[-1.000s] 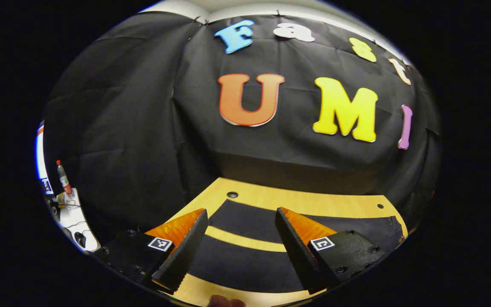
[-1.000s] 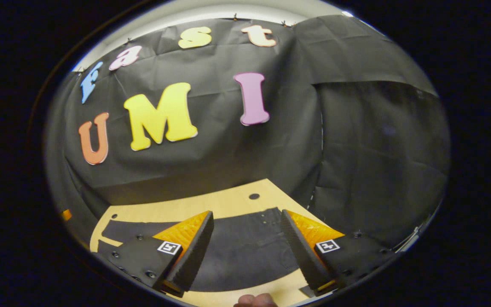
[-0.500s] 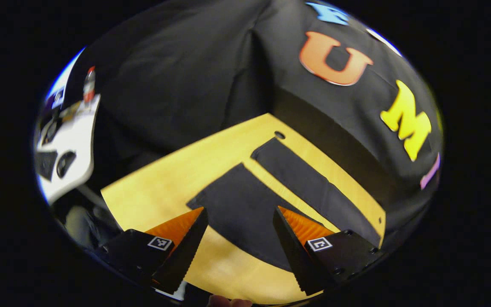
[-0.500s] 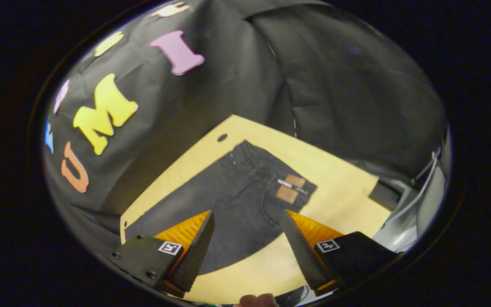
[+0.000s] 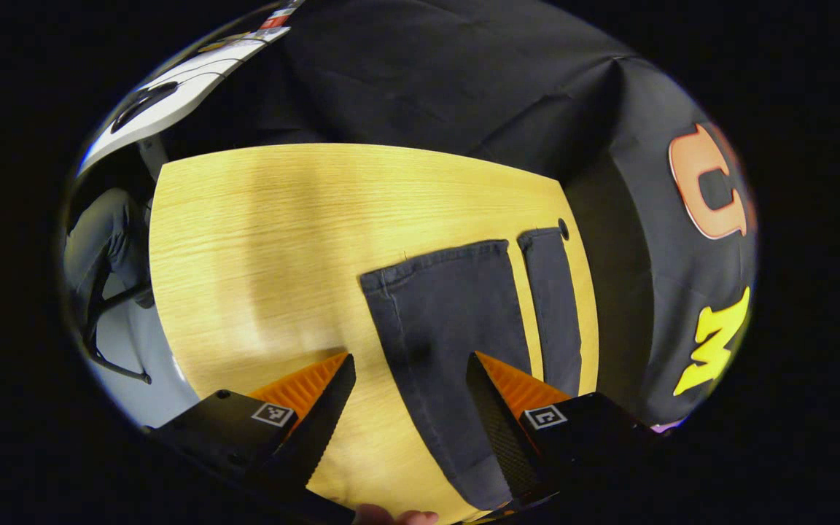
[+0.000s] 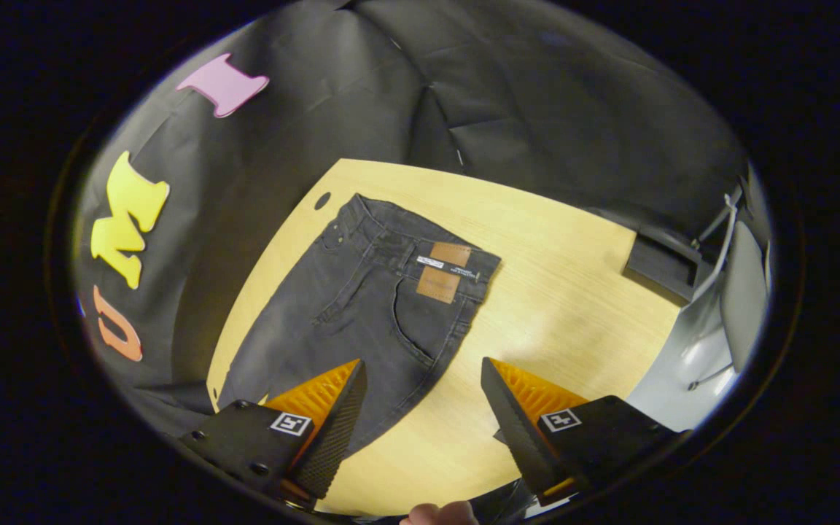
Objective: Grasp the waist and the cuffs of the jeans and fold them to make the two legs overlap; first hold the waist and fold one-third of the jeans toward the cuffs, then hold the cuffs and fold the remaining one-third in the same direction to finish folding.
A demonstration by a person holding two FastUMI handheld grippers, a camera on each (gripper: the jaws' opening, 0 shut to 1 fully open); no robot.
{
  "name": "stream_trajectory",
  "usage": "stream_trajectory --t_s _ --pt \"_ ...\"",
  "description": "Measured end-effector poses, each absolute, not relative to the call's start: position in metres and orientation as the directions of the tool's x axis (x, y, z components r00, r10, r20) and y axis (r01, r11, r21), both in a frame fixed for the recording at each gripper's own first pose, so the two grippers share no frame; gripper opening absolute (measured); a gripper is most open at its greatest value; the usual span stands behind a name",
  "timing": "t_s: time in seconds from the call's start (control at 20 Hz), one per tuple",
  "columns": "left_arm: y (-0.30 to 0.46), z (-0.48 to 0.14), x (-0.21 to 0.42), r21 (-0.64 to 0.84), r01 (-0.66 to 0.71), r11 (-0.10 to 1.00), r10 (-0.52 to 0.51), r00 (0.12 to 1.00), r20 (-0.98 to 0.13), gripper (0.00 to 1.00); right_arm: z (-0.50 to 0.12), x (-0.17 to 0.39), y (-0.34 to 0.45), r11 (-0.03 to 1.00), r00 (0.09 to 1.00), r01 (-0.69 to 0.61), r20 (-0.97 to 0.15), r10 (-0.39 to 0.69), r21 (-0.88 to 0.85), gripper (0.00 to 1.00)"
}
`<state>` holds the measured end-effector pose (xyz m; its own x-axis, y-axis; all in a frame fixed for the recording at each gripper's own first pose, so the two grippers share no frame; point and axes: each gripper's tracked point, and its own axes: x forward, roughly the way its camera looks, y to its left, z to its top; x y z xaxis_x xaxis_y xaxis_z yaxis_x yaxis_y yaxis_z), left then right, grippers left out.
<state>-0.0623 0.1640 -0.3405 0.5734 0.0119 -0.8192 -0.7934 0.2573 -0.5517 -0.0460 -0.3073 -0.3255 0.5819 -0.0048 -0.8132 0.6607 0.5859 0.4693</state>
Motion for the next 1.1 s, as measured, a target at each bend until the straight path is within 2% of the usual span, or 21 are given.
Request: stream_trajectory --t_s 0.25,0.55,0.6,0.65,0.7,0.75,0.9,1.1 --pt "0.175 -0.344 -0.037 -0.548 -0.789 0.279 0.026 0.576 -0.817 0.98 -0.329 -0.046 -0.308 0.568 0.570 0.675 -0.822 0.004 0.471 0.98" --pt "0.168 -0.344 -0.004 -0.571 -0.756 0.321 0.000 0.603 -0.798 0.98 -0.345 -0.032 -0.313 0.429 0.575 0.730 -0.817 0.035 0.532 0.98" --pt "0.162 -0.345 0.001 -0.584 -0.748 0.316 -0.021 0.610 -0.792 0.95 -0.351 -0.027 -0.313 0.410 0.571 0.740 -0.820 0.035 0.533 0.98" --pt "0.158 -0.346 0.005 -0.588 -0.751 0.301 -0.032 0.608 -0.793 0.92 -0.354 -0.023 -0.316 0.395 0.573 0.745 -0.819 0.035 0.538 0.92" --pt "0.159 -0.349 0.007 -0.586 -0.756 0.292 -0.035 0.604 -0.796 0.68 -0.354 -0.018 -0.318 0.382 0.579 0.746 -0.815 0.033 0.545 0.92" --pt "0.157 -0.350 0.012 -0.593 -0.754 0.282 -0.041 0.608 -0.793 0.72 -0.353 -0.013 -0.319 0.381 0.582 0.745 -0.813 0.031 0.547 0.96" --pt "0.152 -0.355 0.017 -0.593 -0.761 0.265 -0.060 0.601 -0.797 0.46 -0.356 0.001 -0.320 0.387 0.573 0.752 -0.819 0.015 0.533 0.96" --pt "0.152 -0.358 0.017 -0.578 -0.767 0.278 -0.070 0.584 -0.808 0.31 -0.360 -0.003 -0.321 0.387 0.507 0.799 -0.862 -0.024 0.460 0.95"
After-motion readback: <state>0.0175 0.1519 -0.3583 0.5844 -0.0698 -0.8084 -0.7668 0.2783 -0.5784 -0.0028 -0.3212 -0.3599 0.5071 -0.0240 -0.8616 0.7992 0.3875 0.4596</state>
